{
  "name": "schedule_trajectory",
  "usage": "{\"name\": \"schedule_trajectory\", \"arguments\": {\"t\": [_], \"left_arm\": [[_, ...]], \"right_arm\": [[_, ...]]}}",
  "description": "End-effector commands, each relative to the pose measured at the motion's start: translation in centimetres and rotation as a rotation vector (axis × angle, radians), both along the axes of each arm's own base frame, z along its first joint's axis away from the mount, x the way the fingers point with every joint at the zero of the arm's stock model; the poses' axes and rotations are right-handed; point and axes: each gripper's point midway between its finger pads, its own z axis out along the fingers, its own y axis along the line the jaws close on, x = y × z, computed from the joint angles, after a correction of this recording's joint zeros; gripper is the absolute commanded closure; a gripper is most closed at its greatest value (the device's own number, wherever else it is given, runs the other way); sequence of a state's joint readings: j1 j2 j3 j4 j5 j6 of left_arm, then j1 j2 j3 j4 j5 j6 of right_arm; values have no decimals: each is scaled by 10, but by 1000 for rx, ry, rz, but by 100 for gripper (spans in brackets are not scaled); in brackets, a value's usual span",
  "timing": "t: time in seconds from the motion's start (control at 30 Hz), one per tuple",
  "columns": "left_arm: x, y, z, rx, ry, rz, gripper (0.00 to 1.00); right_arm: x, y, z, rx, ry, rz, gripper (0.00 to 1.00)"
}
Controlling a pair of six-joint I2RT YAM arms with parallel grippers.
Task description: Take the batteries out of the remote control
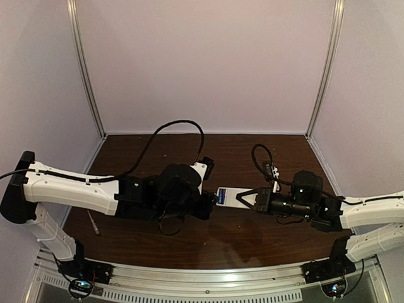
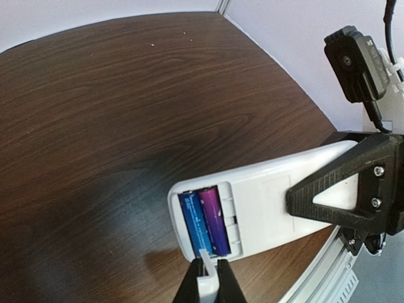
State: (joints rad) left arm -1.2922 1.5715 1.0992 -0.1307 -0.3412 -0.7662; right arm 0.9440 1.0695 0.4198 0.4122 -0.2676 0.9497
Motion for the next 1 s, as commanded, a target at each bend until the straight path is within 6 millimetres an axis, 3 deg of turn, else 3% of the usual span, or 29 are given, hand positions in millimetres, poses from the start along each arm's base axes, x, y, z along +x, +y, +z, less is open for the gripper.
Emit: {"name": "schedule_trajectory", "arguments": {"t": [0.0, 0.57, 0.97], "left_arm": [[-3, 13, 16, -31, -17, 17, 100], [32, 119, -55, 425, -54, 424, 100], [66, 164, -110, 579, 47, 519, 100]], "right_arm": [[8, 2, 15, 16, -34, -36, 100], [9, 1, 15, 7, -43, -36, 100], [7, -3, 20, 9, -58, -39, 100]]}}
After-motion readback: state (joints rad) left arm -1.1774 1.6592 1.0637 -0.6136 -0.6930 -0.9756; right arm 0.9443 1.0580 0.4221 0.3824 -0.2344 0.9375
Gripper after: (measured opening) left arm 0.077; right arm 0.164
